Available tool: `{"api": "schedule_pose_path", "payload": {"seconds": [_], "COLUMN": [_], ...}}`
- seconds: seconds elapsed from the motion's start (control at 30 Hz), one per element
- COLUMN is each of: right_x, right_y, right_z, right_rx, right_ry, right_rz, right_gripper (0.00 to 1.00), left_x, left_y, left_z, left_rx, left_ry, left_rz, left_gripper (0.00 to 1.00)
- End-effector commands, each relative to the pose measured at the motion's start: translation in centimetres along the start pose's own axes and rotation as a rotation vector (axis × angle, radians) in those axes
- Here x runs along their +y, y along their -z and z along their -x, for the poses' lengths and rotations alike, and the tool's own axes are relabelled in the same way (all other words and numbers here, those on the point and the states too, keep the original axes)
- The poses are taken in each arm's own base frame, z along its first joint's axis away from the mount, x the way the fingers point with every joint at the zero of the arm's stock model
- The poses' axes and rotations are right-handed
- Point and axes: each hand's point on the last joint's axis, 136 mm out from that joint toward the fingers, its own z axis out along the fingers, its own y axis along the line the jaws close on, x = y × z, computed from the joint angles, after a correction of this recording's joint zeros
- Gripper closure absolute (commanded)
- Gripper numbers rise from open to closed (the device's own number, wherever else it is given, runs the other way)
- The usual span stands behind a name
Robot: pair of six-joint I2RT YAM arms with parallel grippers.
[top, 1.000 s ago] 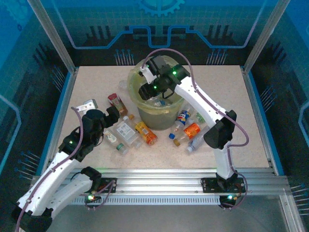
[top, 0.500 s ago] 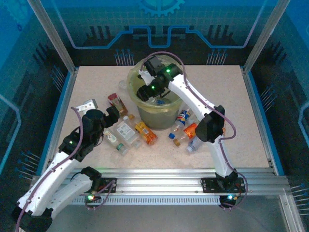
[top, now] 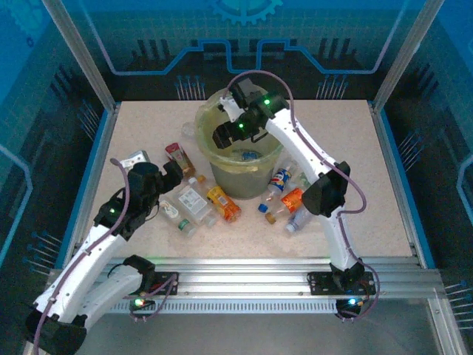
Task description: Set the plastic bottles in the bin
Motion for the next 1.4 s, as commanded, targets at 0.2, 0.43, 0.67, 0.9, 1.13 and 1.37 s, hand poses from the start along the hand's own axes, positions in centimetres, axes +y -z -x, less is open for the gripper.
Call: {"api": "schedule_pose_path", "payload": {"seconds": [0.2, 0.43, 0.67, 0.9, 1.13, 1.37], "right_x": [1.0, -0.1, -3.0, -5.7, -7.1, -8.2], "right_y": [11.7, 17.7, 23.2, 24.9, 24.0, 23.3], "right_z": [2.4, 1.4, -2.2, -7.5, -11.9, -15.1], "right_rx": [-0.225, -0.329, -0.425, -0.462, -0.456, -0.452], "right_ry": [0.040, 0.007, -0.087, -0.239, -0.331, -0.408], "right_rz": [-0.063, -0.189, -0.376, -0.477, -0.511, -0.551], "right_gripper": [0.00, 0.00, 0.00, 0.00, 0.00, 0.00], "left_x": [3.0, 4.8, 6.1, 7.4, 7.9, 8.2], "left_y": [-1.5, -2.2, -2.7, -2.8, -3.1, -3.7], "left_z": [-5.7, -10.0, -12.5, -13.7, -14.7, -15.8], "left_rx": [0.263, 0.406, 0.470, 0.492, 0.523, 0.555], "left_ry": [0.149, 0.264, 0.333, 0.358, 0.358, 0.362], "left_rz": [0.018, 0.055, 0.107, 0.168, 0.191, 0.202], "left_gripper": [0.01, 0.01, 0.01, 0.01, 0.01, 0.01]}}
